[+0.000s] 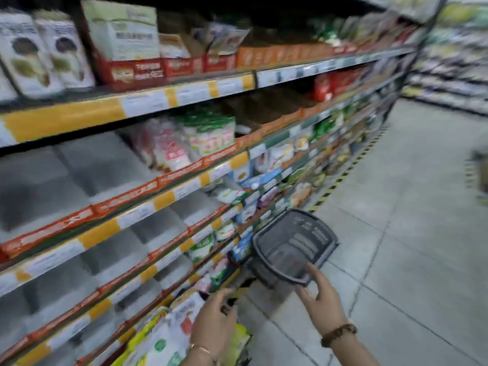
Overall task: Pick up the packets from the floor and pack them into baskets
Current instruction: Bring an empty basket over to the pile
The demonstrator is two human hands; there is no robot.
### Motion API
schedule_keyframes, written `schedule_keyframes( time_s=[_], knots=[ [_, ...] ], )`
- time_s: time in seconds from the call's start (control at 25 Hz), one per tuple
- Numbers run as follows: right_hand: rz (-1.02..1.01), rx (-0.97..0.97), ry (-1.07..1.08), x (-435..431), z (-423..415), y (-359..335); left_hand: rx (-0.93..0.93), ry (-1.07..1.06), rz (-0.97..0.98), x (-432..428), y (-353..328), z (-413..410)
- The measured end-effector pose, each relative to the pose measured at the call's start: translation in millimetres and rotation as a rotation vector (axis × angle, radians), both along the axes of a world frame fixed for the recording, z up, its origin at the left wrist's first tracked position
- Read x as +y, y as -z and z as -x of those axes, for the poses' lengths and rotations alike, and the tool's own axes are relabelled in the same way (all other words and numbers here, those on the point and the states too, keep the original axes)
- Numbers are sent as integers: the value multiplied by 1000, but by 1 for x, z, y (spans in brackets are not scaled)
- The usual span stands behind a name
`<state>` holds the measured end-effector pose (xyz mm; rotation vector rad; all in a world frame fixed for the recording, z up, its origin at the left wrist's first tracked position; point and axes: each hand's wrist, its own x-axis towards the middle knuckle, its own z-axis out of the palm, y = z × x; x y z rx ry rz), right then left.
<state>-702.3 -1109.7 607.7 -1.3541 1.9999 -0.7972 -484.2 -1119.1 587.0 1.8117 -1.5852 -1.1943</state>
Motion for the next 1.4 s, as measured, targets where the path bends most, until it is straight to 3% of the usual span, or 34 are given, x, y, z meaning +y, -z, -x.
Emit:
schedule_keyframes(
  time_s=[0.28, 0.48, 0.68, 1.04, 1.4],
  knots=[
    [-21, -112, 320, 86, 92, 16, 153, 209, -61, -6, 14, 100],
    [-57, -136, 391, 76, 169, 35, 124, 304, -129, -31, 24, 183],
    [-106, -118, 390, 33, 291, 54, 131, 243, -158, -82, 30, 292],
    [-173, -114, 252, -98, 478, 72, 16, 198, -213, -177, 37, 462],
    [-206, -36, -12, -363, 575, 77, -24, 20, -243, -376, 58, 562]
  ],
)
